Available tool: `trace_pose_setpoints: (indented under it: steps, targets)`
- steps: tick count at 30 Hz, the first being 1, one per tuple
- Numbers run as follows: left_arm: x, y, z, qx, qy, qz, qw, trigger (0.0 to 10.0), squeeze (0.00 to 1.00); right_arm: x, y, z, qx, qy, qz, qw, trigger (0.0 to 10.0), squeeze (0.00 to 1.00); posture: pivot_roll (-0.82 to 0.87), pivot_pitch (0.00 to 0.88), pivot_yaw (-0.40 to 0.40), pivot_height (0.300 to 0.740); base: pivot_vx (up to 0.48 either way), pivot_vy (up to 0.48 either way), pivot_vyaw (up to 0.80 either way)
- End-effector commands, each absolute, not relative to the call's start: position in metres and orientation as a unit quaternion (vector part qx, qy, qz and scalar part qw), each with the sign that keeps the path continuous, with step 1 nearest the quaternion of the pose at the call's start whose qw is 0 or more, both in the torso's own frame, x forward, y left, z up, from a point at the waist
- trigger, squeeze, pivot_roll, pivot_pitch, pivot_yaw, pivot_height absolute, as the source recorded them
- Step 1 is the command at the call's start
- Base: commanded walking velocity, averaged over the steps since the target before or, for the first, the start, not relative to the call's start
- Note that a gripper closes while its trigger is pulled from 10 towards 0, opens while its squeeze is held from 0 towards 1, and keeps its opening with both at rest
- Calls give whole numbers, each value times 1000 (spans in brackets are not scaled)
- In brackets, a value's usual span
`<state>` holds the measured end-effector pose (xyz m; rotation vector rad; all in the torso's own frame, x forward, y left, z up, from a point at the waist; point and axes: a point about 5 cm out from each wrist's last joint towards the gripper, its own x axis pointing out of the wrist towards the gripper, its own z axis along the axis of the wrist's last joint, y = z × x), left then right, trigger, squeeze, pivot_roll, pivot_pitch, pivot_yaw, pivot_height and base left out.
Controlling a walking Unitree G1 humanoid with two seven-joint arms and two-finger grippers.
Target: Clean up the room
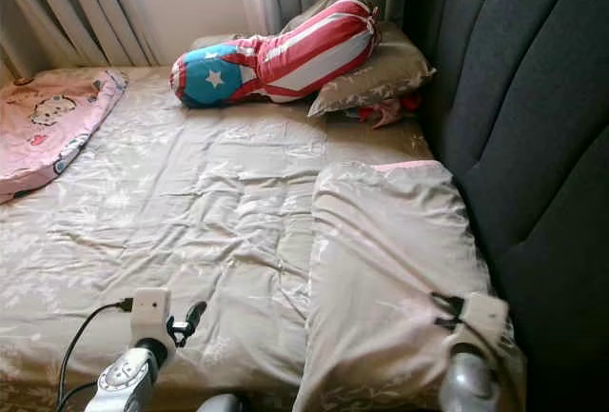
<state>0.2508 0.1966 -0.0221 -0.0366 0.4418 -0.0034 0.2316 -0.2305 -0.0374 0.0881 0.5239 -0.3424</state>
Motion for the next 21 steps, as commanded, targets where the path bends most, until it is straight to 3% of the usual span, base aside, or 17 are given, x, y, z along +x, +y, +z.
trace_pose_setpoints:
  steps: [1, 9, 21]
  targets:
    - [246, 204, -27, -20, 236, 14, 971, 10000, 0, 220, -227, -47, 56, 286, -164, 942, 10000, 0, -53, 0, 31, 686, 0, 0, 0]
    - [231, 208, -44, -21, 295, 31, 955, 10000, 0, 194, -193, -72, 72, 355, -93, 927, 10000, 0, -57, 0, 35, 740, 0, 0, 0]
    - [209, 208, -63, -23, 367, 52, 928, 10000, 0, 171, -185, -87, 74, 421, -78, 901, 10000, 0, -60, 0, 27, 740, 0, 0, 0]
